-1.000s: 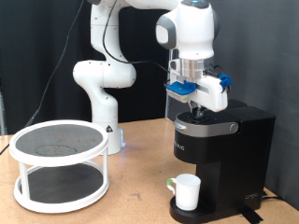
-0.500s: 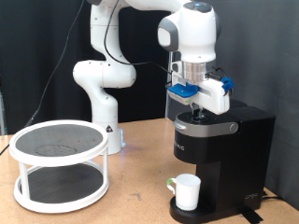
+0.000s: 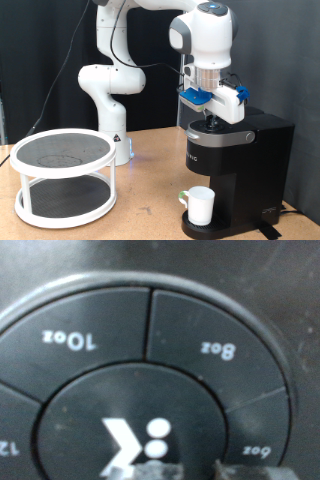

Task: Make a cup of coffee with the keurig machine

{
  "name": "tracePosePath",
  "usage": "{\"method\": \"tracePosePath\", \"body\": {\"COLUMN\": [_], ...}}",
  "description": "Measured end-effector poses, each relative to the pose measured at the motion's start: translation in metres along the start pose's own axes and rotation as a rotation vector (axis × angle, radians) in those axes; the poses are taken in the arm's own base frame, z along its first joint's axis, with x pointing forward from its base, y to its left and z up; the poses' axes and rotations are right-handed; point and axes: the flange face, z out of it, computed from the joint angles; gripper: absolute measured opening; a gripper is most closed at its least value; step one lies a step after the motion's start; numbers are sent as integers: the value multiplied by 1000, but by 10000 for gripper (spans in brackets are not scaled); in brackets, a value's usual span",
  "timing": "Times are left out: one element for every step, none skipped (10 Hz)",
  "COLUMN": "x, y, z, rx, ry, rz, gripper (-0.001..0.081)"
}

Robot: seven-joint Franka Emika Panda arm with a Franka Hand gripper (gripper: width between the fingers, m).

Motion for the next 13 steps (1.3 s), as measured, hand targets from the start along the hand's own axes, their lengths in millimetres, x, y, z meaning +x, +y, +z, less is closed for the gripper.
{"method": "tracePosePath", "body": {"x": [0,-1,-1,-2,-2,-3,-3,-3,-4,-4,-4,-5,-5], "y": [-2,-4,-6,-7,-8,-9,-10,-10,-11,-11,-11,-11,-10], "z": [0,0,0,-1,-1,0,-1,-1,-1,-1,-1,-1,-1], "rx": [-14,-28,-40,-51,-60,-68,-73,-78,-80,-79,-73,-66,-57], "ry": [1,5,9,13,17,20,22,24,25,24,17,6,-13], "rz": [5,9,14,19,23,25,29,32,34,33,25,10,-7], "gripper": [0,0,0,0,0,0,0,0,0,0,0,0,0]}}
